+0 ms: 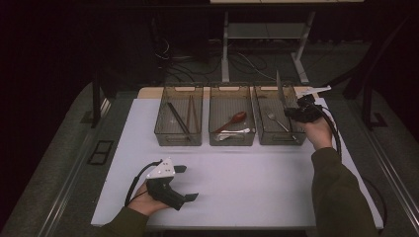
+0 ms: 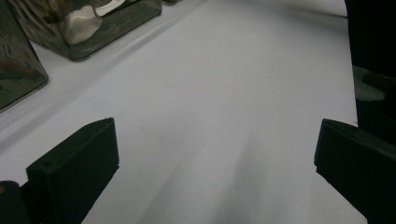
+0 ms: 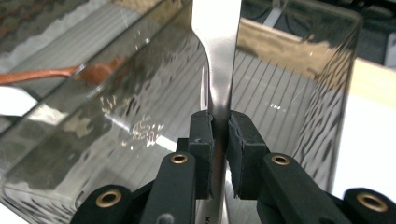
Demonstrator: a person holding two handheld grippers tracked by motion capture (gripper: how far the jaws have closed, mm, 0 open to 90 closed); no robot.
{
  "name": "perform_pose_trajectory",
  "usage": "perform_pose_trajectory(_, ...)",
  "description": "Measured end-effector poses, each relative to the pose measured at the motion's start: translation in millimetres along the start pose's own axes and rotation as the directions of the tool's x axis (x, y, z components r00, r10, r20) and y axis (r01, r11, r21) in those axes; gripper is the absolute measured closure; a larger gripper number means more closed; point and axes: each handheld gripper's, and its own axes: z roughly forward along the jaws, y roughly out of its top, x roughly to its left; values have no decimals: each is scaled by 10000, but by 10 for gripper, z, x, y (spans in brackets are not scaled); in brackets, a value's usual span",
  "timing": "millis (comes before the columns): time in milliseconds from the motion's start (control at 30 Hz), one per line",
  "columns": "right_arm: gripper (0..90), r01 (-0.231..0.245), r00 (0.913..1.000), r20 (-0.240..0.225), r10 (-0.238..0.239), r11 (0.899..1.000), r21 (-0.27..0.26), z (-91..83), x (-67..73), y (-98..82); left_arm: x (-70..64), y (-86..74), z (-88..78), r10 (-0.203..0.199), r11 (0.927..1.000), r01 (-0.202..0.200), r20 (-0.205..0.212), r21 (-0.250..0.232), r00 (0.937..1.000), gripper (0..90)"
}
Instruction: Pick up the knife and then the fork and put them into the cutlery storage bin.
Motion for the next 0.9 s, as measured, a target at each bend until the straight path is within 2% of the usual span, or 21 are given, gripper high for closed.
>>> perform_pose_trajectory(233, 805, 341, 9992, 160, -356, 9960, 826, 67, -7, -44, 0, -2, 8, 16, 10000, -15, -14, 61, 10000, 0)
perform_pose_trajectory(333, 804, 282, 9994, 184, -303, 9937, 1087, 86, -20, -48, -1, -3, 14, -17, 10000, 17, -28, 61, 10000, 0)
perform_pose_trajectory(533, 802, 180, 9994, 255, -215, 9915, 1291, 138, -47, -59, 4, -6, 17, -21, 10000, 21, -38, 92, 10000, 0)
perform_pose_trajectory(633, 786, 290, 9990, 301, -341, 9874, 1558, 186, -29, -59, 1, -7, 21, -26, 9999, 26, -5, 115, 10000, 0)
perform_pose_trajectory(667, 779, 346, 9984, 385, -409, 9878, 1520, 193, -24, -58, 1, -6, 19, -10, 9999, 10, 0, 143, 10000, 0)
perform_pose_trajectory(700, 749, 204, 9988, 424, -265, 9902, 1385, 190, -24, -52, -1, -7, 21, -31, 9999, 31, -4, 101, 10000, 0)
perform_pose_trajectory(733, 733, 69, 9991, 405, -122, 9917, 1282, 184, -25, -44, -1, -6, 19, -27, 9999, 27, -5, 99, 10000, 0)
perform_pose_trajectory(900, 651, -15, 9998, 218, -8, 9947, 1025, 153, -16, -25, -2, -6, 19, -25, 9999, 24, 21, 139, 10000, 0)
